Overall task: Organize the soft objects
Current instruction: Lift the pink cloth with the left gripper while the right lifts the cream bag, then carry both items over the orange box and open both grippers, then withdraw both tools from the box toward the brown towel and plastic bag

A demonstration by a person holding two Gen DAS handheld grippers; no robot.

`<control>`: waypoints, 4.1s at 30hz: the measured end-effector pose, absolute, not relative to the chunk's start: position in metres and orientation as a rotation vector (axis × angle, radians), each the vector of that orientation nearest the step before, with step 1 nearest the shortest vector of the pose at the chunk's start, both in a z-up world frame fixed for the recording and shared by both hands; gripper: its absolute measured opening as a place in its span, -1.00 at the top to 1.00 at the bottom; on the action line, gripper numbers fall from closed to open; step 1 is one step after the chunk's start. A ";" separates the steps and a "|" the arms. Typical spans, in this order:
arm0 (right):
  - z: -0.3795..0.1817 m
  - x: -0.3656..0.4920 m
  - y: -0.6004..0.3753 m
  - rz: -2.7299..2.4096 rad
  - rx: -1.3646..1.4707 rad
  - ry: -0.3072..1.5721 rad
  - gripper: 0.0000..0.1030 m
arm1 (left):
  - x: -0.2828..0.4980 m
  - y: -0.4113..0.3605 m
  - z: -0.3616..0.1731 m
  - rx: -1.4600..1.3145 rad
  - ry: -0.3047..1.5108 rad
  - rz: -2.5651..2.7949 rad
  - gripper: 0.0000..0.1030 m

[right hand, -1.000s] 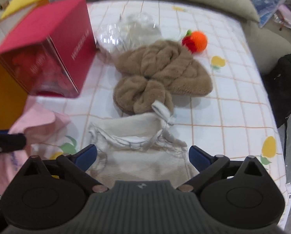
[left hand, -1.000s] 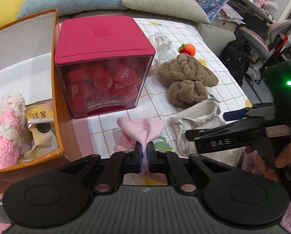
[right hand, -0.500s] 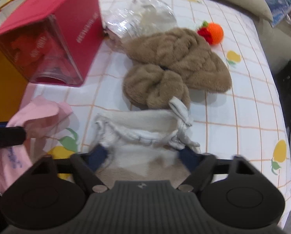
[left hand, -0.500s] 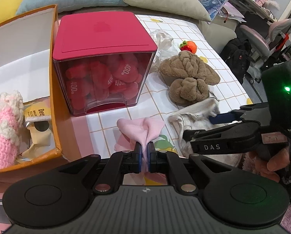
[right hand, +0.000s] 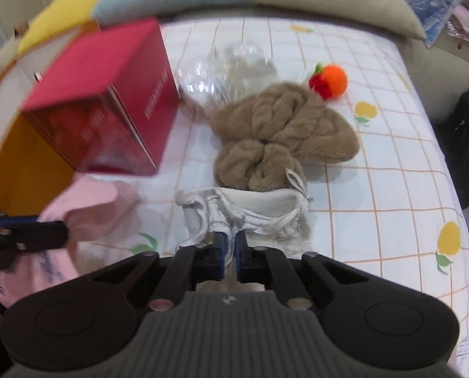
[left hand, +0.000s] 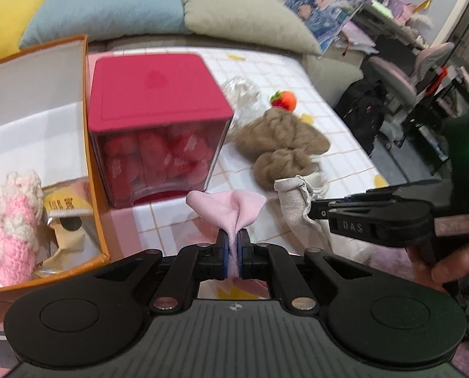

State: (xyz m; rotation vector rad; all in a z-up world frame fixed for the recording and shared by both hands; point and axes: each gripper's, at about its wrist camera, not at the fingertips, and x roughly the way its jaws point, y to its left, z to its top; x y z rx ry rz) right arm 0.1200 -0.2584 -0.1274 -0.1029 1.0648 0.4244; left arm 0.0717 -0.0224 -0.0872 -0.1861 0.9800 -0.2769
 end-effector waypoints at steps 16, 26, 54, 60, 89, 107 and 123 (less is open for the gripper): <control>-0.020 0.061 -0.230 0.508 -0.048 0.824 0.94 | 0.016 0.024 -0.011 -0.276 0.728 -0.292 0.89; 0.031 0.074 -0.165 0.763 0.095 0.771 0.94 | 0.010 0.093 0.018 -0.296 0.623 -0.088 0.89; -0.083 0.200 0.036 0.675 -0.241 1.027 1.00 | 0.115 0.178 -0.094 -0.302 0.887 0.083 0.89; -0.089 0.198 0.034 0.683 -0.249 1.039 1.00 | 0.112 0.180 -0.101 -0.320 0.929 0.098 0.83; -0.010 0.106 -0.104 0.686 -0.038 0.739 0.41 | 0.052 0.111 -0.003 -0.243 0.626 0.004 -0.07; -0.081 0.093 -0.242 0.265 0.016 0.800 -0.24 | 0.066 -0.014 -0.017 -0.010 0.711 -0.306 0.00; -0.164 0.170 -0.249 0.187 0.118 0.939 -0.34 | 0.114 -0.073 -0.026 0.203 0.797 -0.343 0.00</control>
